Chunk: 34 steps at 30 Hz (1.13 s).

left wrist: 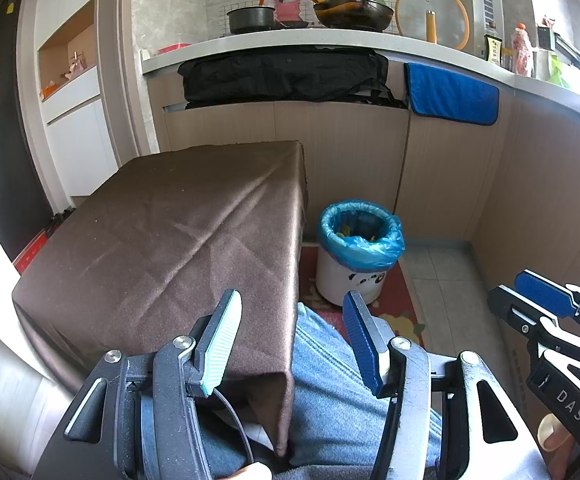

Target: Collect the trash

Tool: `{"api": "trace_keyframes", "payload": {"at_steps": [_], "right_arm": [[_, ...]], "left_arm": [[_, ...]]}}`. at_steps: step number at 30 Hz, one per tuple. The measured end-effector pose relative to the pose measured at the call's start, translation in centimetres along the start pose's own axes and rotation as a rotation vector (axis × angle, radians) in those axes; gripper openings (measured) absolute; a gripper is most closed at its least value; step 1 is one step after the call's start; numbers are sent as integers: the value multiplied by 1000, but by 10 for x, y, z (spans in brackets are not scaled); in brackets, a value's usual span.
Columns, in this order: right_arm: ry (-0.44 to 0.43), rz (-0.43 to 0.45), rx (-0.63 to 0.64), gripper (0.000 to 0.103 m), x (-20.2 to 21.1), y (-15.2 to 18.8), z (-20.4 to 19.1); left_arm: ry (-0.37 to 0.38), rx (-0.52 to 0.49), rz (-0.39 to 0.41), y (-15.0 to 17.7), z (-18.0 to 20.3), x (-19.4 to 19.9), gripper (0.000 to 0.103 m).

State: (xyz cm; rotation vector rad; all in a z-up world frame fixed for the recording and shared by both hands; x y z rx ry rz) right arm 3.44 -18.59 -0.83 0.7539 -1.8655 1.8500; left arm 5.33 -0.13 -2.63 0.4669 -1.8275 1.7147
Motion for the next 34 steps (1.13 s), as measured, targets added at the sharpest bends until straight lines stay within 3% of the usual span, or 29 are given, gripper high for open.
{"api": "trace_keyframes", "payload": {"at_steps": [34], "right_arm": [[22,18,-13,34,10,-2,-2]], "left_arm": [[55,-14,27,-7,11,5,54]]}}
Point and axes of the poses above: each gripper's, at about its wrist camera, not at the fingertips, and x roughly against the way its jaws point, z to its right, y to its underside, the point moved 9 cm from there along -x, roughly the way its jaws point, and after that the axes turned 1 degree about x, right-handed, at the moved point
